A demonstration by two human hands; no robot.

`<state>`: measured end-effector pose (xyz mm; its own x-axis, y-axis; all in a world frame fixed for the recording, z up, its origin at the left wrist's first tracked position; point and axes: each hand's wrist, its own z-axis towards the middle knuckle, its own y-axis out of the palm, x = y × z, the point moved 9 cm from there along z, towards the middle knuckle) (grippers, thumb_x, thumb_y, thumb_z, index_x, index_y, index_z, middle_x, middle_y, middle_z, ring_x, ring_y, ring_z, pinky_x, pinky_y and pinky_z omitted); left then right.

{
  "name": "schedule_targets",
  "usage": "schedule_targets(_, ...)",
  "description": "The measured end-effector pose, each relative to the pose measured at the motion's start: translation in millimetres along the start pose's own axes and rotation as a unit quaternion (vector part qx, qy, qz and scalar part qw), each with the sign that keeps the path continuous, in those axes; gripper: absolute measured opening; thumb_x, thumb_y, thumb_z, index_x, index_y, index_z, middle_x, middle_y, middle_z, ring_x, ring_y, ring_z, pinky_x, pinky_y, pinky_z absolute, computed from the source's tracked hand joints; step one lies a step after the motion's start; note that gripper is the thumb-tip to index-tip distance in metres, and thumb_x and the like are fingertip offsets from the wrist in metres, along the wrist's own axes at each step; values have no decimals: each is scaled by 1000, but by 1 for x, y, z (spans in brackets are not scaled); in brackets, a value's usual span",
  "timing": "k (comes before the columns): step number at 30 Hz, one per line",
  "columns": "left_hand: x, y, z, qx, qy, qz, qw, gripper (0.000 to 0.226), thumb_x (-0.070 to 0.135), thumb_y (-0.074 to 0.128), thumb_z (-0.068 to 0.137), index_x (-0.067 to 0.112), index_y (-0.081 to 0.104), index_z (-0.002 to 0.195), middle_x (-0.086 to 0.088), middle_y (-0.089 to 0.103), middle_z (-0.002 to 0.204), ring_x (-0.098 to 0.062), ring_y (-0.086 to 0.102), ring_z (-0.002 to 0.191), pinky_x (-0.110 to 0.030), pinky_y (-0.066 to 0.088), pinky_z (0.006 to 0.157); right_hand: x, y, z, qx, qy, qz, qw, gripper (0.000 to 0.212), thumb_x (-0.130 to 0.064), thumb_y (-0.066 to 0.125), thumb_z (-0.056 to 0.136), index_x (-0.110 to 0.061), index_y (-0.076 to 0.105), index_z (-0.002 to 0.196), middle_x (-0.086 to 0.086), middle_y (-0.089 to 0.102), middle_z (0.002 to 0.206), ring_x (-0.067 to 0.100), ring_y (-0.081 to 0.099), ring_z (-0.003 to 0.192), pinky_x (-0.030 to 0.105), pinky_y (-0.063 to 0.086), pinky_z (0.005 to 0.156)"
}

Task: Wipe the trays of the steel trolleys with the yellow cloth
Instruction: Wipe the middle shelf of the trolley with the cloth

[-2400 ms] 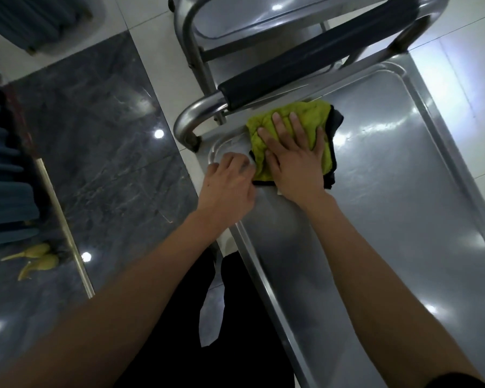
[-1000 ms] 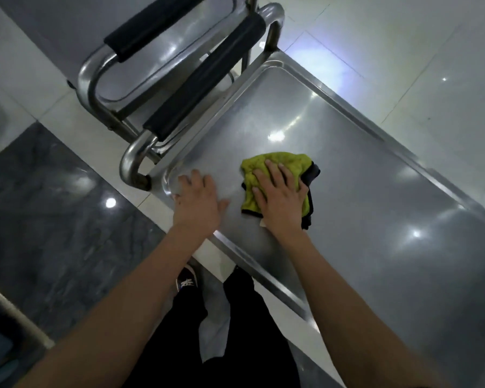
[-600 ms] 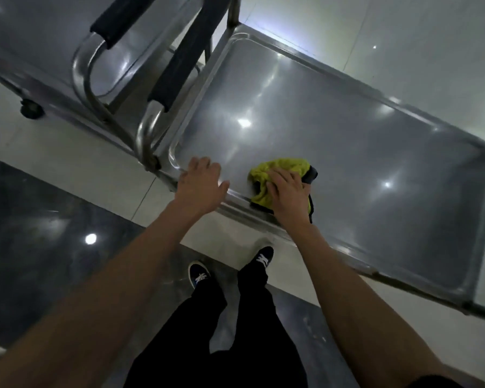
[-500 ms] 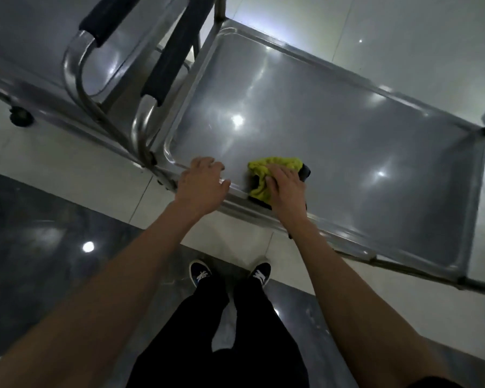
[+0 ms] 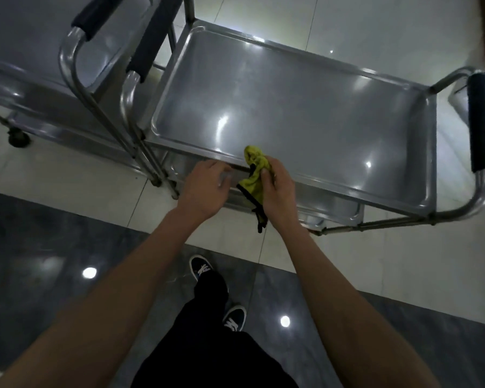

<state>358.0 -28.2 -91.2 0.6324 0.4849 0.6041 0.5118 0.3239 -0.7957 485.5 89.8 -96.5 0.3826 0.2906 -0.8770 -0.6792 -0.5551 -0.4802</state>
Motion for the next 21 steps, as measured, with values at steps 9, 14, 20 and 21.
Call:
schedule_targets(9, 2, 15, -123, -10, -34, -45, 998, 31, 22, 56, 100, 16, 64, 129, -4, 66, 126, -22, 55, 118, -24, 38, 92, 13, -18, -107, -79, 62, 65, 993, 22, -15, 43, 105, -21, 62, 115, -1, 66, 101, 0, 60, 86, 13, 46, 74)
schedule_targets(14, -6, 15, -148, -37, -42, -50, 997, 44, 26, 59, 98, 21, 53, 141, -2, 58, 139, -23, 50, 129, -32, 38, 105, 7, 3, -142, -137, 58, 48, 988, 26, -12, 46, 104, -30, 62, 113, -11, 66, 102, -2, 61, 91, 14, 45, 78)
schedule_targets(20, -39, 15, -147, -74, -32, -67, 994, 52, 19, 65, 95, 23, 50, 145, 1, 50, 148, -19, 43, 137, -21, 24, 109, 7, 48, -163, -185, 52, 42, 980, 31, -8, 48, 102, -19, 67, 125, -6, 70, 114, 1, 62, 97, 9, 43, 81)
schedule_targets(21, -45, 16, -146, -79, -22, -75, 994, 48, 17, 66, 95, 21, 54, 141, 1, 52, 147, -20, 44, 136, -22, 25, 111, 9, 57, -163, -192, 53, 40, 979, 32, -8, 49, 102, -19, 67, 127, -6, 70, 116, 2, 63, 100, 8, 42, 83)
